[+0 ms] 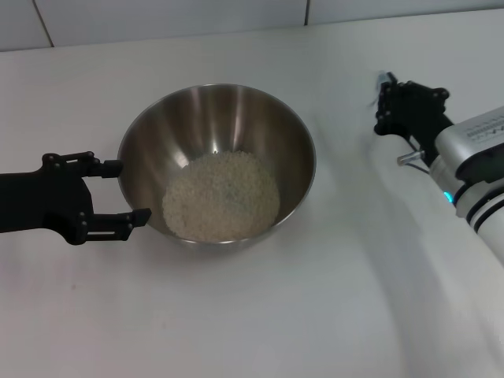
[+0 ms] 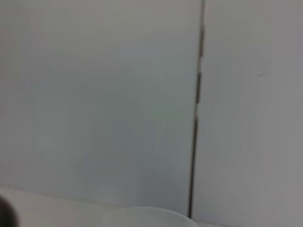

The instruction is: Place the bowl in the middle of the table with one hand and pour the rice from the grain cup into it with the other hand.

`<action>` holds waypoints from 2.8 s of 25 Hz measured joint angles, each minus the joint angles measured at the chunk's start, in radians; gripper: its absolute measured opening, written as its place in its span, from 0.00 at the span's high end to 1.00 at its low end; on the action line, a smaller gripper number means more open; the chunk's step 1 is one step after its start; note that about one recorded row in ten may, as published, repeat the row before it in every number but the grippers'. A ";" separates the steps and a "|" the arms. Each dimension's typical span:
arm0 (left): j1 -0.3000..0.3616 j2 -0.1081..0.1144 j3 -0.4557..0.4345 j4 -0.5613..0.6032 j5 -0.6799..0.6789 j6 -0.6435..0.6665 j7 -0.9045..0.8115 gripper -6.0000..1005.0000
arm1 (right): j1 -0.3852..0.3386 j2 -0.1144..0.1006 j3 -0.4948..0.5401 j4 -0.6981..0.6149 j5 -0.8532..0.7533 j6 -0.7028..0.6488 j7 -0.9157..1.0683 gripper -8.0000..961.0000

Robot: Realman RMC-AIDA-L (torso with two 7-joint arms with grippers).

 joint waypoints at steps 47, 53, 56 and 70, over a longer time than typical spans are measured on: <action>0.000 0.002 -0.004 -0.006 0.002 0.000 0.000 0.17 | -0.116 -0.126 -0.036 -0.263 -0.356 -0.718 0.638 0.14; -0.007 0.003 -0.006 -0.005 0.005 0.000 0.000 0.17 | 0.146 -0.082 -0.322 -0.735 -0.411 -0.807 0.969 0.14; -0.009 0.003 -0.004 -0.006 0.006 -0.002 0.000 0.17 | 0.215 -0.013 -0.512 -0.981 -0.403 -0.802 1.082 0.14; -0.009 0.002 -0.007 -0.001 0.008 -0.001 -0.001 0.17 | 0.190 0.000 -1.034 -1.200 -0.259 -0.778 1.405 0.14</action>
